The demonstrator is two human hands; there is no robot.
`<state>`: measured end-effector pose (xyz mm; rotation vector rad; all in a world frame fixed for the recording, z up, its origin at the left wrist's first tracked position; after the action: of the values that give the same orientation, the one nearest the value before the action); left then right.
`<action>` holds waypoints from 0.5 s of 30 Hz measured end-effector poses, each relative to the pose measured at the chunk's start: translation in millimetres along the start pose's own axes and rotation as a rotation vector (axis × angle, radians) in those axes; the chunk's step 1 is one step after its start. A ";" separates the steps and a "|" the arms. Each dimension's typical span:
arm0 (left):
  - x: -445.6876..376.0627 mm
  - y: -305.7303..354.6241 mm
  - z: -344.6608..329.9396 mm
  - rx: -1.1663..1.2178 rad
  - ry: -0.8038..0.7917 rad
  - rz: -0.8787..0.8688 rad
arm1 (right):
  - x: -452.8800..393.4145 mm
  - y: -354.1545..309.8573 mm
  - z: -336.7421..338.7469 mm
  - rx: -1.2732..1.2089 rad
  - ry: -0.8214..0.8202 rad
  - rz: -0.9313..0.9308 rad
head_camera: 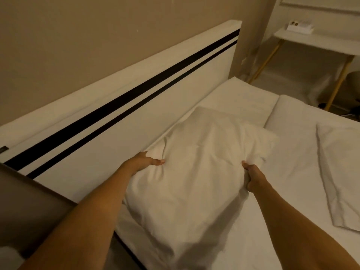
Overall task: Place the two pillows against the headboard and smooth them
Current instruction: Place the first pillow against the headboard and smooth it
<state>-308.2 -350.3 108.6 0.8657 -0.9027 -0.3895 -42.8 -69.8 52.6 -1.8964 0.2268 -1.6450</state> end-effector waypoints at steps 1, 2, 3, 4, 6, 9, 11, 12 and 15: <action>-7.6 -6.6 12.9 -0.008 -0.002 0.003 | -6.2 1.9 -15.4 -0.004 0.002 -0.004; -16.6 -13.4 24.9 -0.015 -0.008 0.006 | -10.2 3.7 -30.1 -0.005 0.009 -0.005; -25.8 -20.5 36.3 -0.019 -0.014 0.015 | -15.8 5.8 -44.3 -0.004 0.014 -0.009; -32.2 -25.6 44.8 -0.024 -0.018 0.020 | -18.1 8.1 -55.6 -0.004 0.024 -0.013; -47.8 -36.1 61.6 -0.024 -0.016 0.030 | -26.3 10.3 -77.7 -0.001 0.047 -0.018; -73.2 -49.8 80.8 -0.019 -0.004 0.026 | -45.6 11.8 -106.0 0.028 0.048 -0.035; -92.3 -61.2 92.2 -0.019 0.006 0.027 | -61.2 14.7 -123.0 0.027 0.047 -0.048; -101.0 -65.9 97.3 -0.023 0.012 0.030 | -72.0 16.2 -129.6 0.017 0.045 -0.050; -126.9 -78.6 112.9 -0.060 0.039 0.050 | -98.8 20.1 -153.7 0.023 0.041 -0.062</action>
<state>-469.7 -373.8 17.0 0.7917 -0.8710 -0.3534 -203.6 -87.0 -34.8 -1.8715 0.1667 -1.7210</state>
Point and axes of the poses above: each hand's wrist, its own x-axis away from the middle knuckle, its own z-axis out of the back of the hand, y = z × x, the point moved 6 cm from there along -x, towards the middle knuckle, and after that the axes turned 11 degrees about -z, right-handed, at the moved point
